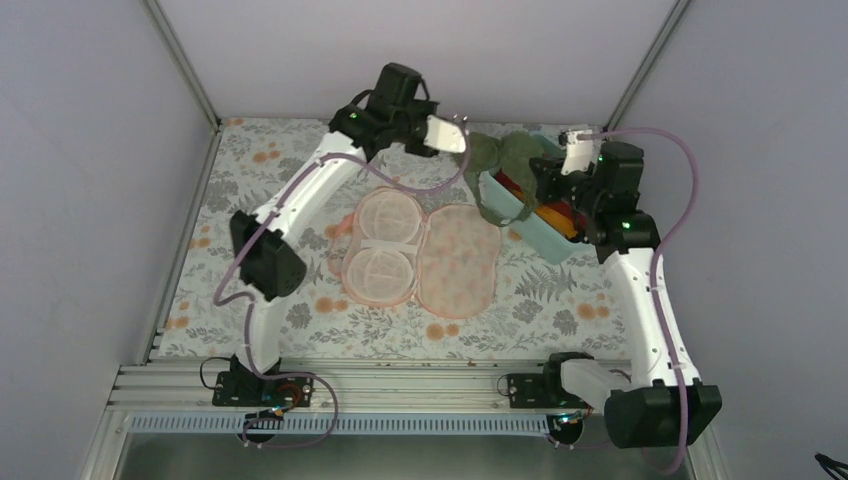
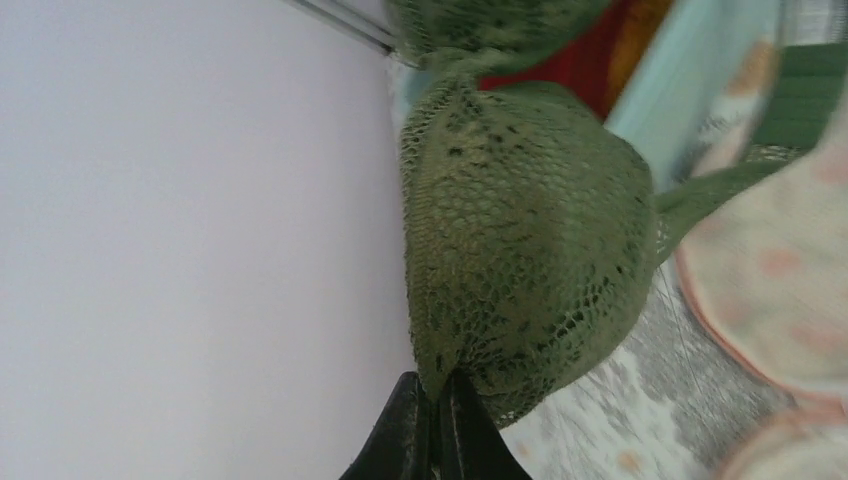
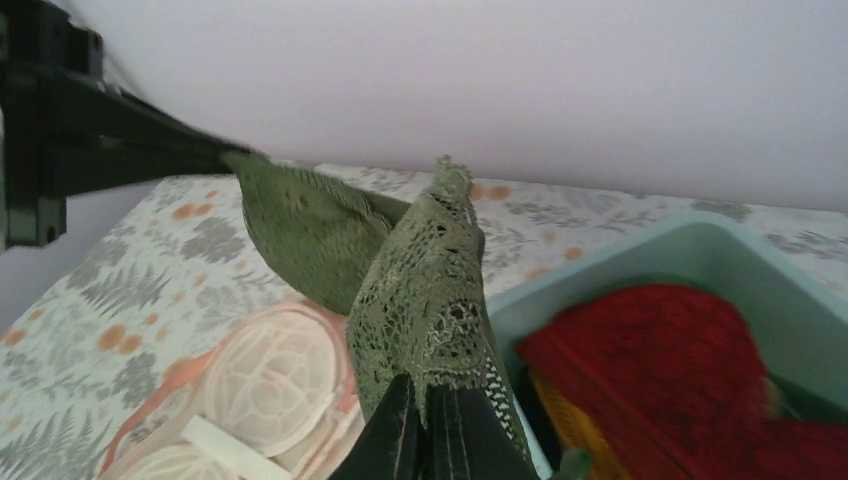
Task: Unzip the laundry bag and remove the bra
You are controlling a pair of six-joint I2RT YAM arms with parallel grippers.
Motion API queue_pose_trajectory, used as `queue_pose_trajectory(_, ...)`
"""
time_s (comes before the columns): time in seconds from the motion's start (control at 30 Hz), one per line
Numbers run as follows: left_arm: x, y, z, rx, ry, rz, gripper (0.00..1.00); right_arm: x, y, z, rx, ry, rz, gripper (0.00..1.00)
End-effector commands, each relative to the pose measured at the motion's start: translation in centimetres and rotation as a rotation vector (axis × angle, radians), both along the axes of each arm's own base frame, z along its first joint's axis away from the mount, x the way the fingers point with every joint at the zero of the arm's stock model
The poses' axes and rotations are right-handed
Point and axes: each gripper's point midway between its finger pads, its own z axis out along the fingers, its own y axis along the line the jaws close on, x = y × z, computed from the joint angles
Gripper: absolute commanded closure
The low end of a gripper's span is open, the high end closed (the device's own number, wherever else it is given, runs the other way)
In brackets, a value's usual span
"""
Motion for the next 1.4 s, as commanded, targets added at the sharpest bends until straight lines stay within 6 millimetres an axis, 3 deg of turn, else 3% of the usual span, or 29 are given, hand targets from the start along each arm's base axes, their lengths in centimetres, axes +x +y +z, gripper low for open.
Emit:
queue_pose_trajectory(0.0, 2.1, -2.7, 2.9, -0.098, 0.061, 0.102, 0.98, -0.1, -3.8, 1.0, 0.006, 0.000, -0.136, 0.96)
queue_pose_trajectory(0.1, 2.8, -5.0, 3.5, -0.132, 0.039, 0.107, 0.98, 0.0, -6.1, 0.6, 0.005, 0.011, -0.214, 0.96)
queue_pose_trajectory(0.2, 3.4, -6.7, 4.2, -0.191, -0.002, 0.117, 0.98, 0.2, -7.4, 1.7, 0.004, -0.035, -0.240, 0.96)
queue_pose_trajectory(0.43, 5.2, -9.1, 9.2, -0.417, -0.140, 0.133, 0.98, 1.2, -11.3, 4.9, -0.006, -0.122, -0.388, 0.96)
queue_pose_trajectory(0.53, 5.4, -10.6, 10.1, -0.469, -0.196, 0.124, 0.98, 1.2, -12.0, 5.3, -0.008, -0.134, -0.410, 0.96)
queue_pose_trajectory(0.67, 5.0, -12.8, 7.5, -0.433, -0.194, 0.083, 0.98, 0.9, -12.0, 3.7, -0.005, -0.106, -0.407, 0.96)
queue_pose_trajectory(0.8, 5.5, -13.4, 3.9, -0.381, -0.124, 0.087, 0.98, 0.2, -13.0, -0.6, 0.023, 0.030, -0.460, 0.96)
queue_pose_trajectory(0.9, 4.7, -13.1, 1.9, -0.320, -0.047, 0.085, 0.98, -0.8, -13.0, -3.9, 0.076, 0.132, -0.448, 0.96)
queue_pose_trajectory(1.03, 3.5, -12.1, 0.8, -0.271, 0.014, 0.093, 0.98, -1.9, -13.3, -5.8, 0.128, 0.190, -0.461, 0.96)
queue_pose_trajectory(1.23, 1.8, -11.5, 1.2, -0.250, 0.080, 0.081, 0.98, -2.7, -14.4, -5.5, 0.148, 0.190, -0.505, 0.96)
queue_pose_trajectory(1.37, 1.1, -12.1, -0.1, -0.219, 0.099, 0.062, 0.98, -2.3, -15.2, -8.1, 0.175, 0.242, -0.527, 0.96)
